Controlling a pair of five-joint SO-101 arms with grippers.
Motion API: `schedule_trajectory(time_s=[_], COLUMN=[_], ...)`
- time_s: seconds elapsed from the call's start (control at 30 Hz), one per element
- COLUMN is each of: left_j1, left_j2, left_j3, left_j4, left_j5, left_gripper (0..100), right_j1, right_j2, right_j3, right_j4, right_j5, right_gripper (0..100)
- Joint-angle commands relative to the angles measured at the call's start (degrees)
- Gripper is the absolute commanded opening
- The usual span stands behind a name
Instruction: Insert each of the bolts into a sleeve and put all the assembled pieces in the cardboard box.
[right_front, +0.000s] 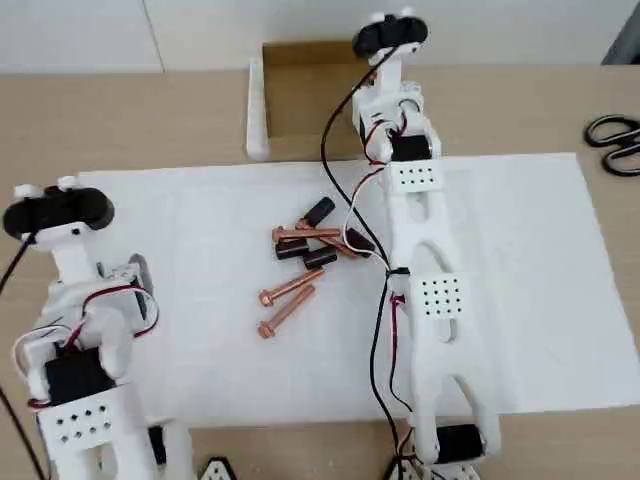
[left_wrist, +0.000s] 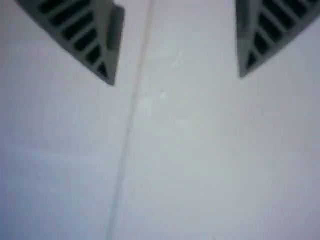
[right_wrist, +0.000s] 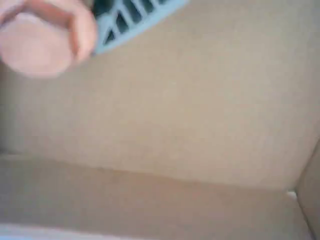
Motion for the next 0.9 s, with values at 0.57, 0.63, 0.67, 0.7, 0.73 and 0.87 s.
schedule_trajectory(time_s=[0.57,0.63,0.67,0.7,0.73,0.87], left_j1=[0.1,0.1,0.1,0.1,0.1,0.1], left_j2=[-1.0,-1.0,-1.0,-1.0,-1.0,-0.9], left_j3=[-3.7,-3.6,-3.6,-3.6,-3.5,-3.6], left_j4=[0.2,0.2,0.2,0.3,0.3,1.1], left_j5=[-0.6,-0.6,-0.6,-0.6,-0.6,-0.6], left_gripper=[15,15,15,15,15,15], right_j1=[-2.3,-2.3,-2.3,-2.4,-2.9,-4.6], right_j2=[-24.4,-27.9,-29.9,-32.0,-34.3,-43.1], right_j3=[-14.2,-14.2,-14.2,-14.2,-14.2,-14.2], right_j4=[24.7,29.4,32.2,35.5,39.1,54.7], right_j5=[4.7,4.7,4.7,4.7,4.7,4.7], right_gripper=[11.9,11.9,11.9,11.9,11.9,11.9])
